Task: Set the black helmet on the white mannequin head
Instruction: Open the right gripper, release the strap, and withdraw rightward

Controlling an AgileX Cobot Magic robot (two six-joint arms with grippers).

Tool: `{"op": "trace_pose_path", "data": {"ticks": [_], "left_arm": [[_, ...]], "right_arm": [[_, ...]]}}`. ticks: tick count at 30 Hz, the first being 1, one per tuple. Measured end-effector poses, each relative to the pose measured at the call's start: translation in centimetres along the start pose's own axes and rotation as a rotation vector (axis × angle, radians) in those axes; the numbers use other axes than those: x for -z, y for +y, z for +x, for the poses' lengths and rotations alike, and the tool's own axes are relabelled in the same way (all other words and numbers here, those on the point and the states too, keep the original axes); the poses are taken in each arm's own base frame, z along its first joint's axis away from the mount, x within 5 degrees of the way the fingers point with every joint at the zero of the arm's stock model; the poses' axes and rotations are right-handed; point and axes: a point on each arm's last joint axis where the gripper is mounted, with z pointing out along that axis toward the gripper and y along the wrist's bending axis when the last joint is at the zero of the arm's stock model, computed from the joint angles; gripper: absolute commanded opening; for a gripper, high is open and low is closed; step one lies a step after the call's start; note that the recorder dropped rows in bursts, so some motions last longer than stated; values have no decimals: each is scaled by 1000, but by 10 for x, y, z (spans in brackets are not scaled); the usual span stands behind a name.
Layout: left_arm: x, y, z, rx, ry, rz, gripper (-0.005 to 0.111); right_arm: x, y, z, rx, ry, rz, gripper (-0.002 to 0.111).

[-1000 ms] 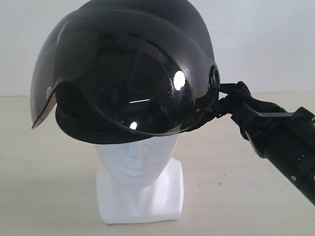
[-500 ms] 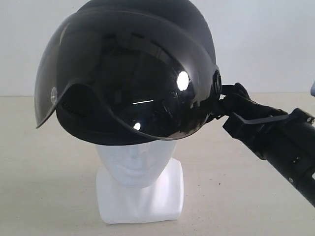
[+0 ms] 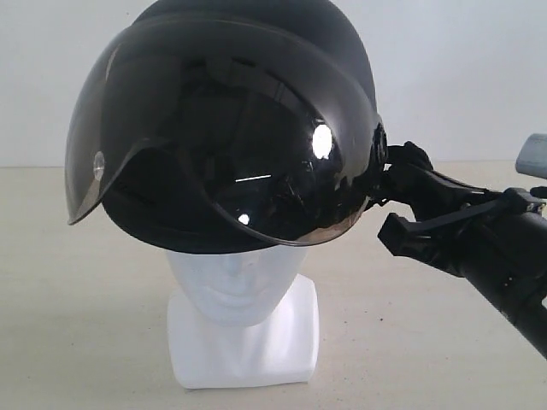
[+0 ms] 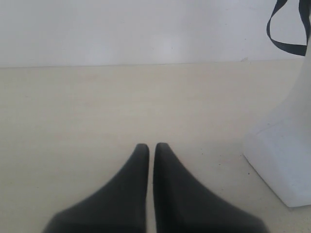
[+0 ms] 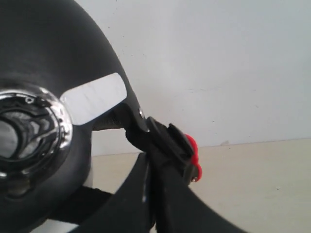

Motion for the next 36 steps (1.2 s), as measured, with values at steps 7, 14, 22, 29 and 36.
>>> {"op": "trace_pose_path", "data": {"ticks": [7,14,22,29,36], "left_arm": [[0,0,0,0,0,0,4],[0,0,0,0,0,0,4],[0,0,0,0,0,0,4],[0,0,0,0,0,0,4],[0,0,0,0,0,0,4]], "right_arm": [[-3,-2,-2,22,2,40,0],[-5,-2,-3,35,4,48,0],[-5,-2,-3,41,2,48,0],[-5,-2,-3,29,9,48,0],[-5,-2,1,-28,44,49,0]]}}
